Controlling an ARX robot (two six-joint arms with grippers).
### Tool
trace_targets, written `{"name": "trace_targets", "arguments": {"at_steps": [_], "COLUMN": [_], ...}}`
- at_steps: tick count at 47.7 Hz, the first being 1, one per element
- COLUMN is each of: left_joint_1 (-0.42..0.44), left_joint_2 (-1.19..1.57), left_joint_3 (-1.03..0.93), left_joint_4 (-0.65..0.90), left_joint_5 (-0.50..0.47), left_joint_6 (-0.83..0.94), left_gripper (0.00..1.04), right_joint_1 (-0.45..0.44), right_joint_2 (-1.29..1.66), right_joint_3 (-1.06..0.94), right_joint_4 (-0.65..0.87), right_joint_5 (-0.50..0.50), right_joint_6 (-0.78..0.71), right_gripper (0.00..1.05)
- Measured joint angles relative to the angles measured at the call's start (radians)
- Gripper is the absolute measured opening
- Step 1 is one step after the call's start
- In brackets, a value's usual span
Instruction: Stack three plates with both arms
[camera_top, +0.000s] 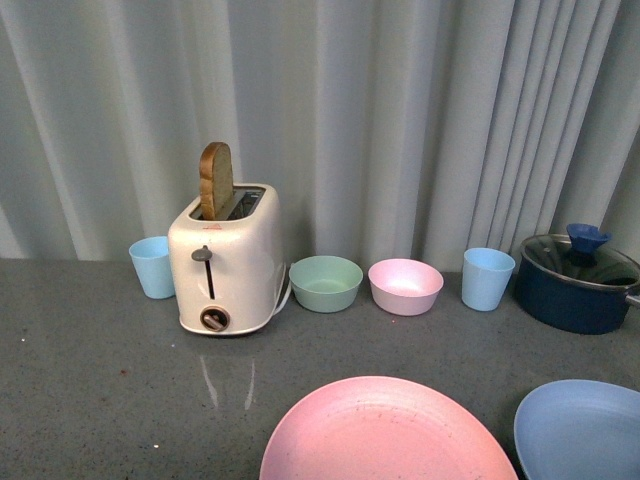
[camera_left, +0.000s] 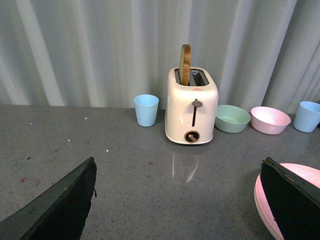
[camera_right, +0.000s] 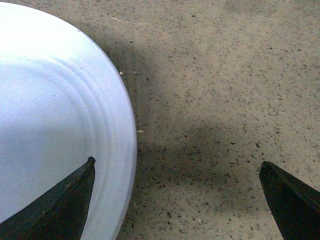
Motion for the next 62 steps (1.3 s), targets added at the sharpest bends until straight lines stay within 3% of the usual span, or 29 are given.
{"name": "trace_targets", "arguments": {"at_steps": [23, 32, 48, 62], "left_joint_1": [0.0, 0.0, 0.0, 0.0], "left_joint_2": [0.0, 0.0, 0.0, 0.0], "left_joint_3": [0.0, 0.0, 0.0, 0.0], "left_joint_4": [0.0, 0.0, 0.0, 0.0], "left_joint_5": [0.0, 0.0, 0.0, 0.0], "left_joint_6": [0.0, 0.0, 0.0, 0.0], "left_gripper": [0.98, 0.98, 0.98, 0.98], "right_joint_1": [0.053, 0.04, 0.019, -0.009], "right_joint_2": [0.086, 0.103, 0.103, 0.013], "right_joint_3": [0.002, -0.014, -0.035, -0.065], "right_joint_4": [0.063, 0.095, 0.117, 0.087], "right_joint_5": [0.008, 0.006, -0.022, -0.055], "right_joint_6": [0.041, 0.046, 0.086, 0.103], "right_gripper": [0.96, 0.69, 0.04, 0.04]}}
